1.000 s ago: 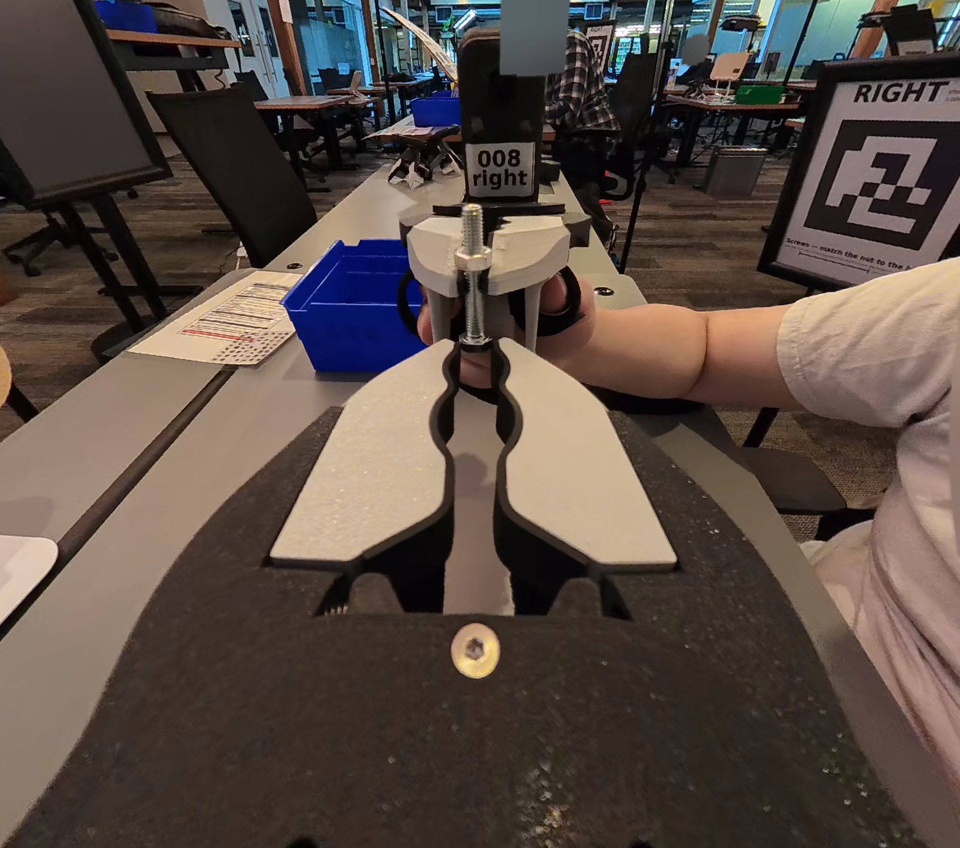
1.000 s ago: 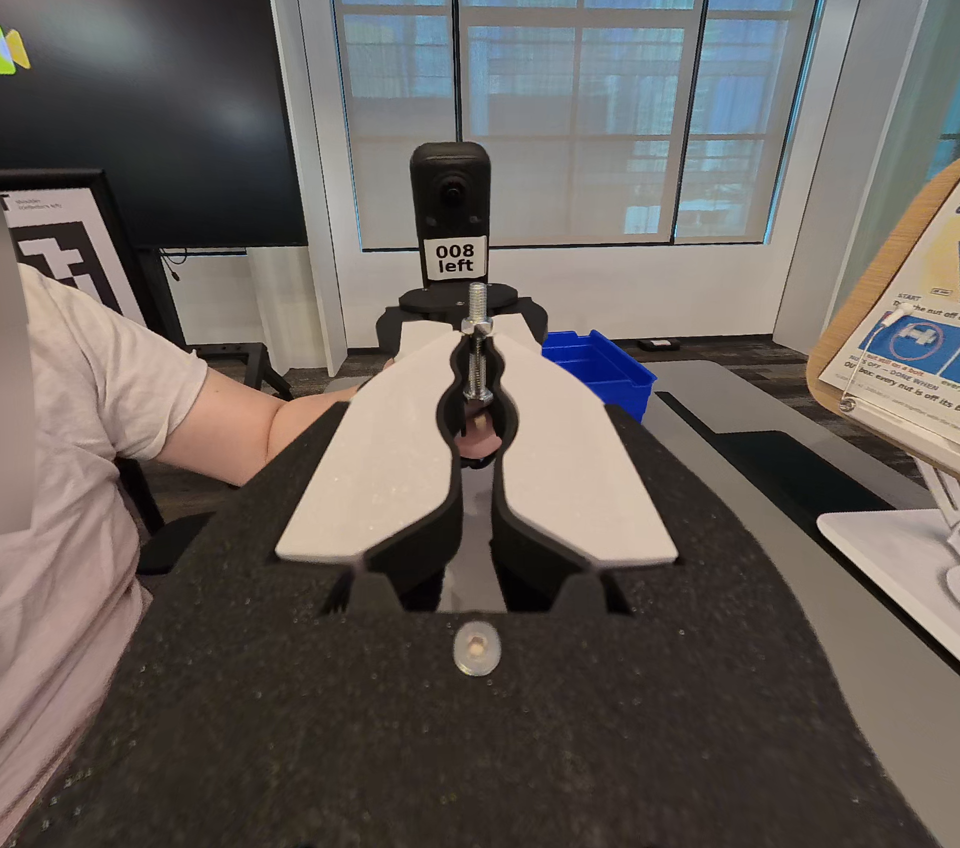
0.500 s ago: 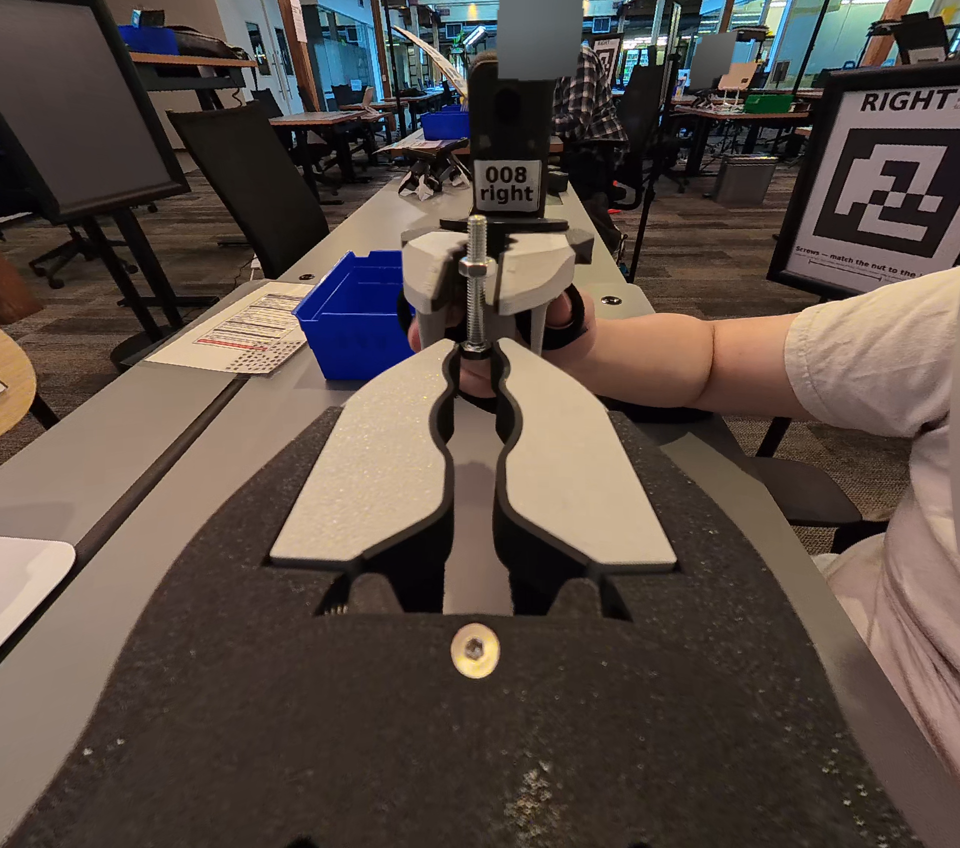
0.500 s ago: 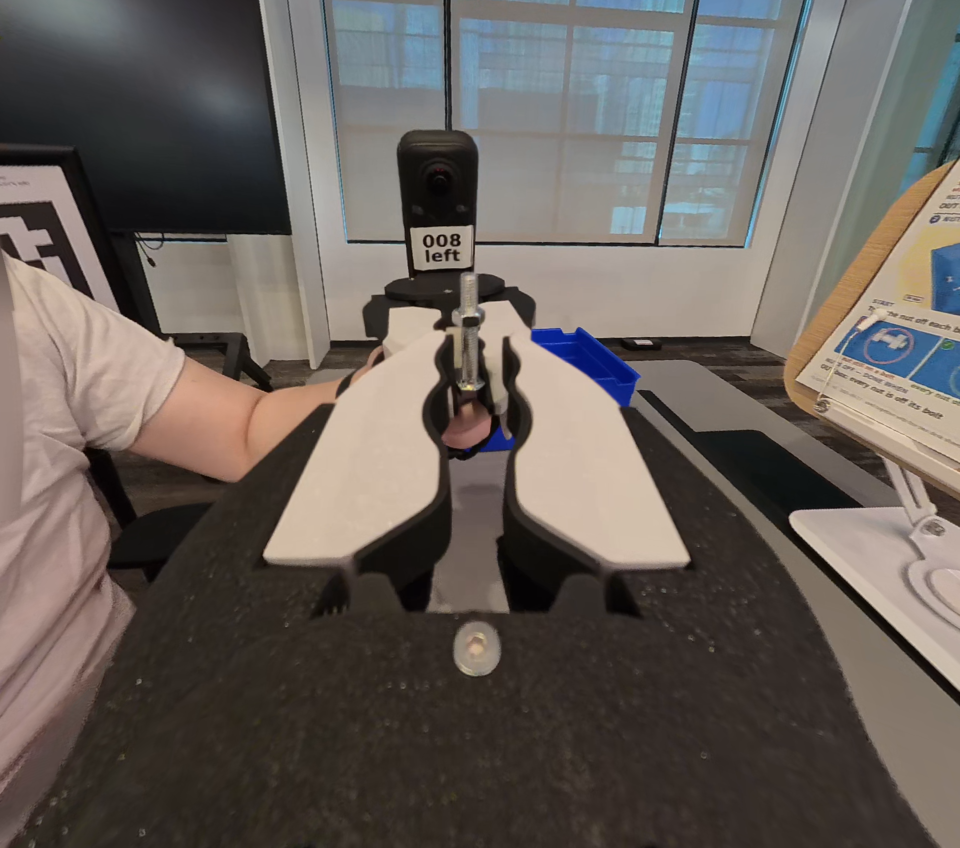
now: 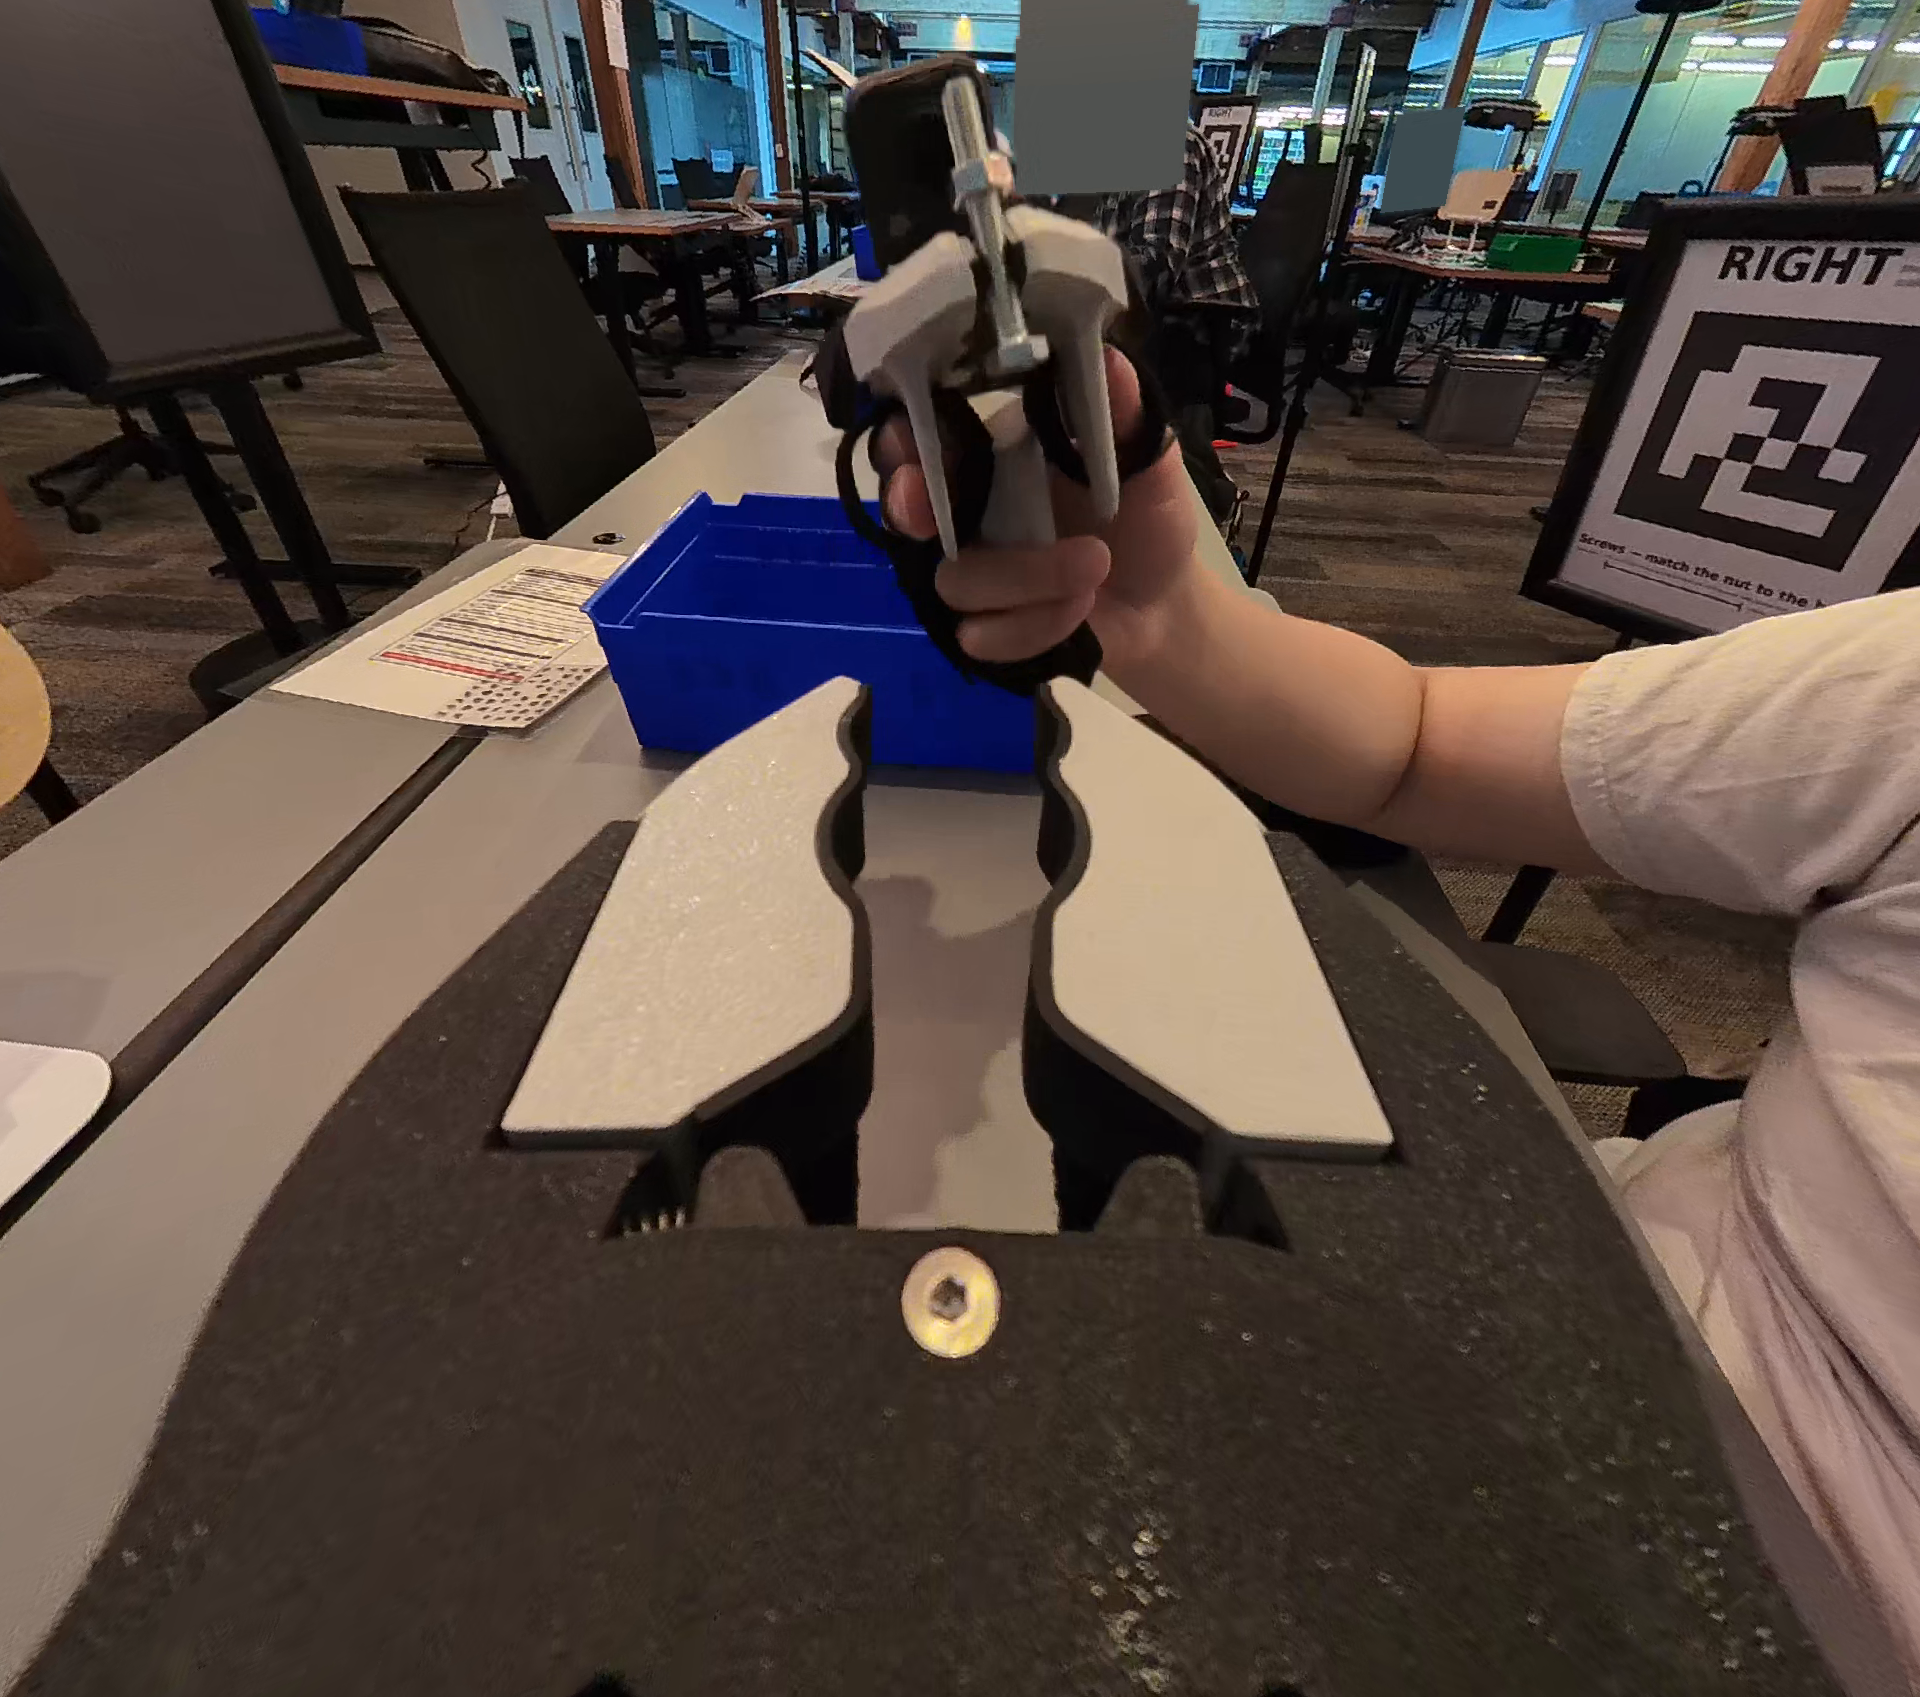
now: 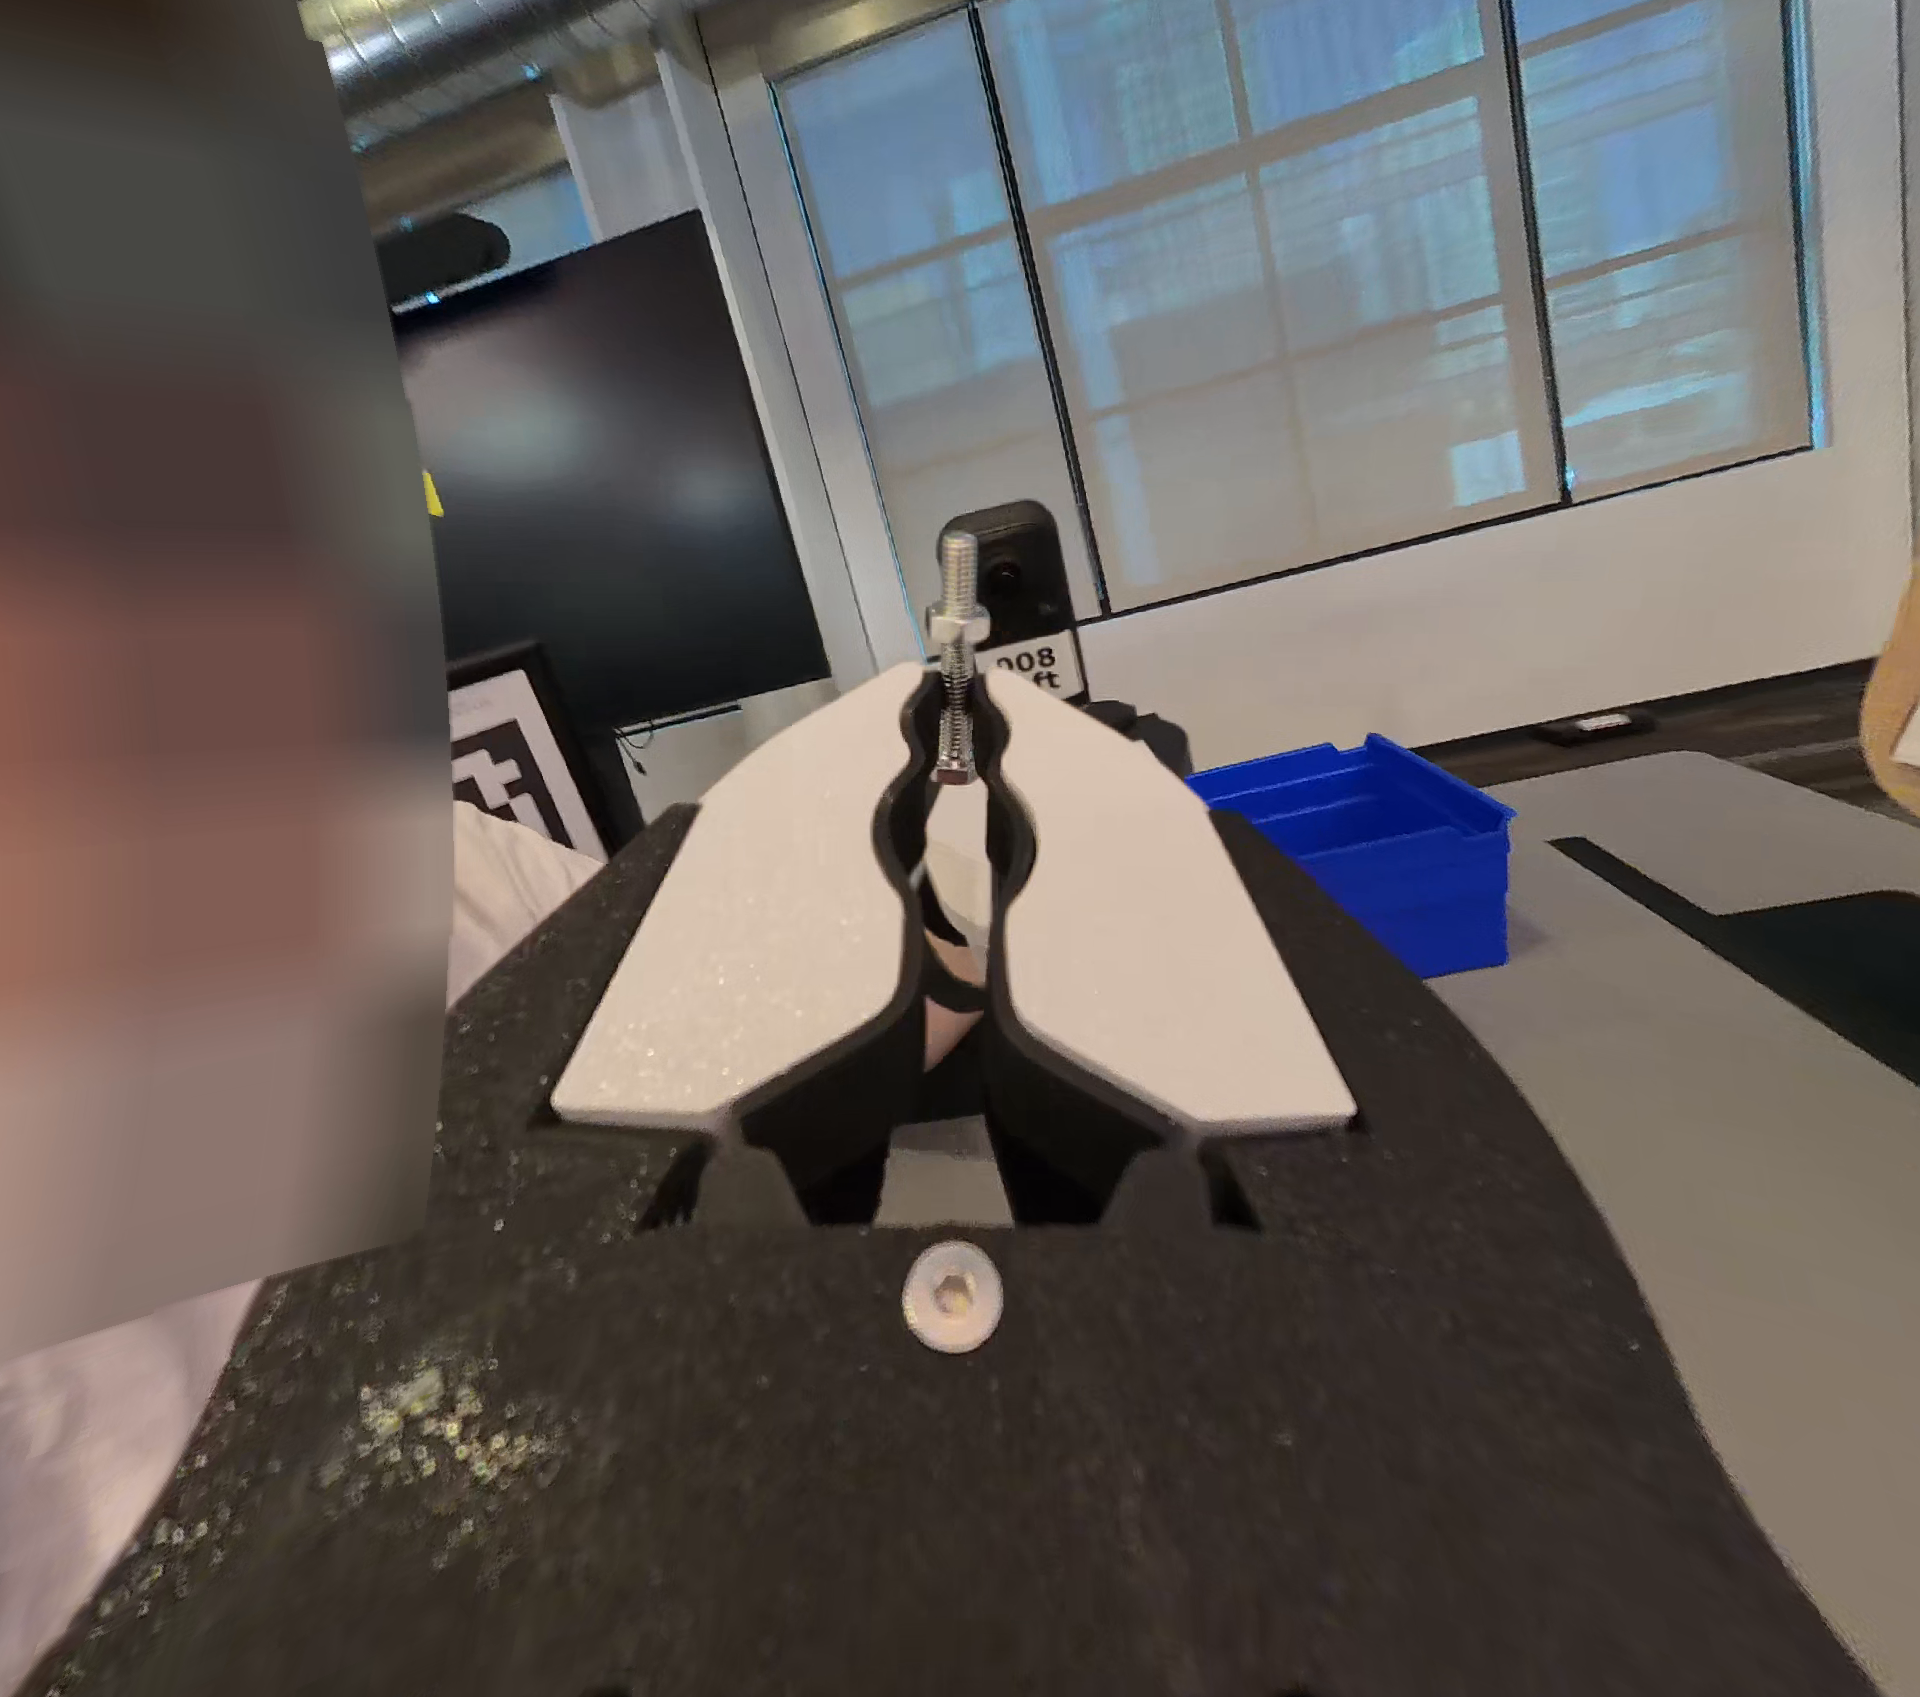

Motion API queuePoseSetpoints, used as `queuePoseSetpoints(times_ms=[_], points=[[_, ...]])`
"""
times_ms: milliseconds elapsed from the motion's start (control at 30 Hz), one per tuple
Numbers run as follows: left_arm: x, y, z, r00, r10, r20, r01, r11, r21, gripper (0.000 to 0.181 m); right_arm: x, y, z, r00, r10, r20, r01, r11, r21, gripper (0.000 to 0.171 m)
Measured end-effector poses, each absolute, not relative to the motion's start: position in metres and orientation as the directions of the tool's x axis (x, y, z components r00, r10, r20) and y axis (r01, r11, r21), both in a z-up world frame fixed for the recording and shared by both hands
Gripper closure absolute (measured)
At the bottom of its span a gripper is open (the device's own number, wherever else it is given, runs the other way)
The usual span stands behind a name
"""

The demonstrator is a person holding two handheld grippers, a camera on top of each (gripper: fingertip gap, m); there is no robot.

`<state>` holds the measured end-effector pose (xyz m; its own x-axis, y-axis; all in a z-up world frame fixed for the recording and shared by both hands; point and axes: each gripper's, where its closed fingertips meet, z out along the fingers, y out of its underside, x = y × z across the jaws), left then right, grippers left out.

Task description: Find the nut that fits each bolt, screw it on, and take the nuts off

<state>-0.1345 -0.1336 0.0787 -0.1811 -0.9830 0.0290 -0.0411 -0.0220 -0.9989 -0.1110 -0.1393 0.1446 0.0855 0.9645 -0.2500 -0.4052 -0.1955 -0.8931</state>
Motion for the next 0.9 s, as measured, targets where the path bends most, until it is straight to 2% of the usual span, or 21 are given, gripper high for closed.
queuePoseSetpoints(times_ms=[67,100,200,267,300,400,500,667,900], points=[[-0.134,-0.135,0.076,-0.185,-0.982,0.026,-0.062,-0.014,-0.998,0.153,-0.107,-0.137,0.142,0.081,0.951,-0.297,-0.359,-0.250,-0.899,0.166],[-0.134,-0.135,0.074,-0.184,-0.983,0.018,-0.075,-0.005,-0.997,0.153,-0.105,-0.134,0.134,0.126,0.936,-0.329,-0.277,-0.285,-0.917,0.166],[-0.133,-0.136,0.070,-0.175,-0.984,-0.016,-0.114,0.036,-0.993,0.153,-0.062,-0.132,0.099,0.406,0.874,-0.266,0.089,-0.327,-0.941,0.166],[-0.132,-0.137,0.066,-0.168,-0.985,-0.037,-0.133,0.059,-0.989,0.154,0.005,-0.131,0.068,0.653,0.745,-0.133,0.292,-0.410,-0.864,0.166],[-0.132,-0.137,0.064,-0.168,-0.985,-0.042,-0.144,0.066,-0.987,0.154,0.043,-0.134,0.051,0.758,0.645,-0.098,0.324,-0.503,-0.801,0.166],[-0.129,-0.135,0.055,-0.163,-0.986,-0.038,-0.177,0.067,-0.982,0.154,0.141,-0.160,-0.003,0.929,0.363,-0.064,0.265,-0.779,-0.569,0.166],[-0.127,-0.131,0.048,-0.154,-0.988,-0.025,-0.198,0.056,-0.979,0.154,0.184,-0.181,-0.050,0.958,0.247,-0.143,0.177,-0.907,-0.382,0.166],[-0.128,-0.125,0.045,-0.144,-0.990,-0.007,-0.204,0.037,-0.978,0.155,0.206,-0.176,-0.101,0.971,0.176,-0.160,0.142,-0.969,-0.202,0.166],[-0.128,-0.118,0.041,-0.117,-0.993,0.004,-0.214,0.021,-0.977,0.156,0.207,-0.191,-0.146,0.951,0.249,-0.184,0.254,-0.967,-0.001,0.166]])
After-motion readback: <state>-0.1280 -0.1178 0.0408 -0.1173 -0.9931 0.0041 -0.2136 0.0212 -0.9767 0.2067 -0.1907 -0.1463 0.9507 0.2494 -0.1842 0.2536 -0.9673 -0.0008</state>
